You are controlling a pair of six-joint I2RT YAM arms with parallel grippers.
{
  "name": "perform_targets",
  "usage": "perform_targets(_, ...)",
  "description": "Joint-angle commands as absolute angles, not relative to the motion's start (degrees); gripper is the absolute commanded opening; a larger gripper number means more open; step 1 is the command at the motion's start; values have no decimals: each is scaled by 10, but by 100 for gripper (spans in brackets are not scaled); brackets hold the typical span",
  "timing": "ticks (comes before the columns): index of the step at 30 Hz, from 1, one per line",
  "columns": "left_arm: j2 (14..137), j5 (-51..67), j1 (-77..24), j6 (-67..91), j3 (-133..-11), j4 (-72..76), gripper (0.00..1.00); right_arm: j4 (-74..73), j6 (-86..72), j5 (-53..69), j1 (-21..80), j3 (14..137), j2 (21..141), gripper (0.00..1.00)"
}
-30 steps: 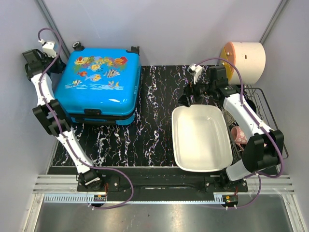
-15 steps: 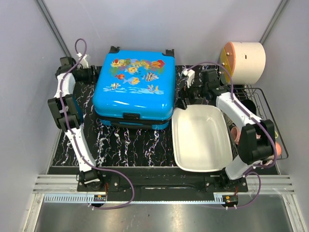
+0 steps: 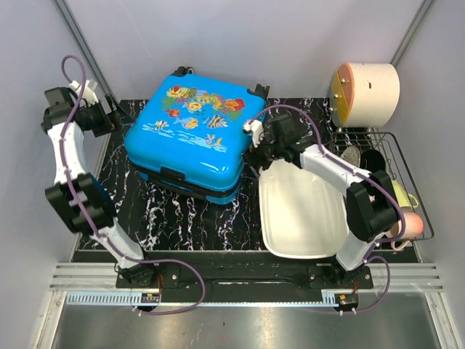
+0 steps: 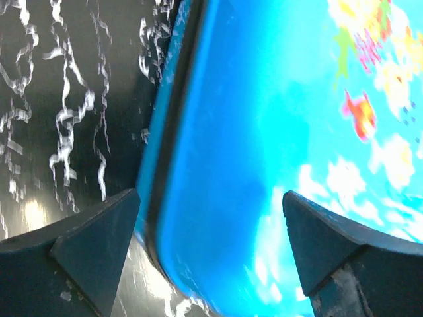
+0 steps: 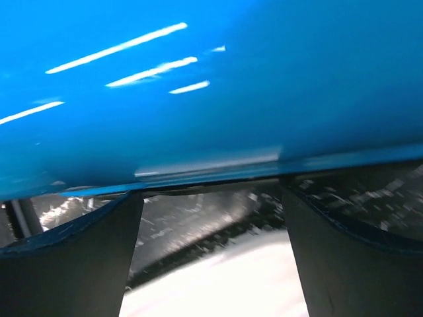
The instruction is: Open, take out, and arrange the luggage
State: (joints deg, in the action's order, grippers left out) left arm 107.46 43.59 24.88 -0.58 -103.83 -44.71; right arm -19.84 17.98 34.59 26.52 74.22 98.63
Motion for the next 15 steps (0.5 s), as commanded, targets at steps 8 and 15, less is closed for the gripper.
perform_targets(8,689,331,344,150,-686,-474,93,-26,35,269,414,729,927,95)
perform_targets(15,614,295,344,171,-532,-502,82,-12,58,231,414,770,949,97)
